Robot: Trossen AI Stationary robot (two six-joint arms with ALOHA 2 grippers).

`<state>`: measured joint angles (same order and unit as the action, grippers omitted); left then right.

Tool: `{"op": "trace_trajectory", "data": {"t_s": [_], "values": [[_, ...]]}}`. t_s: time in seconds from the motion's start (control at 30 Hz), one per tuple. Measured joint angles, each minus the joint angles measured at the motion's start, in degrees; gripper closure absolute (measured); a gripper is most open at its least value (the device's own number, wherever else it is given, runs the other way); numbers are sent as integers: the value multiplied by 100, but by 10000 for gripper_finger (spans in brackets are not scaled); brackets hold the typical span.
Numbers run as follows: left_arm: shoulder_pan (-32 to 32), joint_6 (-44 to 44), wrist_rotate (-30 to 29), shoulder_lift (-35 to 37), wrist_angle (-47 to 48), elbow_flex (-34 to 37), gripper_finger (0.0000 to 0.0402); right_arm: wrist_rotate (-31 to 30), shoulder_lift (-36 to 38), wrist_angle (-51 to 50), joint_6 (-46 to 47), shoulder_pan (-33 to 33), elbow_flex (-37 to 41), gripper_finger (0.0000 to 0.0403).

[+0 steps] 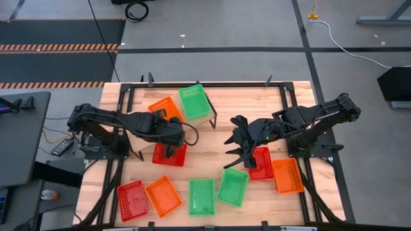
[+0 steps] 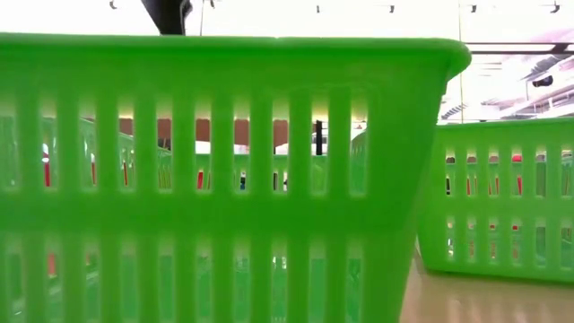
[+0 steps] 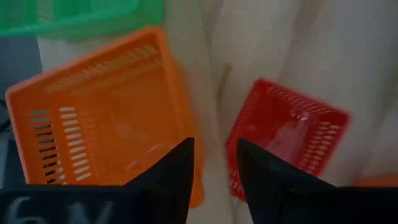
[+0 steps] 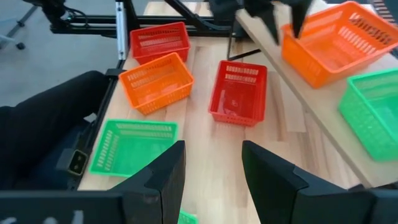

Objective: Stack baskets on shelf by color
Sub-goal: Put the top right red bin on the shelf

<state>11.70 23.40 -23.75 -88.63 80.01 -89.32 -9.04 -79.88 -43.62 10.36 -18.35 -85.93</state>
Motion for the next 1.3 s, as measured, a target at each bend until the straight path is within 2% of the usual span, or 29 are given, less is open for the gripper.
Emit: {"op": "trace_trajectory", "data": {"t_s": [0.07,0.2,0.33,0.57,0.9,1.07,1.3], "values": [[56,170,-8,-1,-4,-225,271,-53,1,0,-6,38,0,238],[154,1129,-73,8,-316,-575,271,-162,0,-2,-1,57,0,238],[383,1738,189,-33,-633,-572,271,-159,0,-35,-1,53,0,238],[746,3078,271,-505,-490,-566,277,-241,0,37,-24,53,0,238],[1102,4548,374,-1302,-501,-564,280,-354,0,360,-764,37,0,238],[970,4970,316,-1627,-654,-563,279,-351,0,369,-1214,37,0,238],[675,5048,367,-2001,-1215,-563,278,-304,2,464,-1856,40,226,238]]}}
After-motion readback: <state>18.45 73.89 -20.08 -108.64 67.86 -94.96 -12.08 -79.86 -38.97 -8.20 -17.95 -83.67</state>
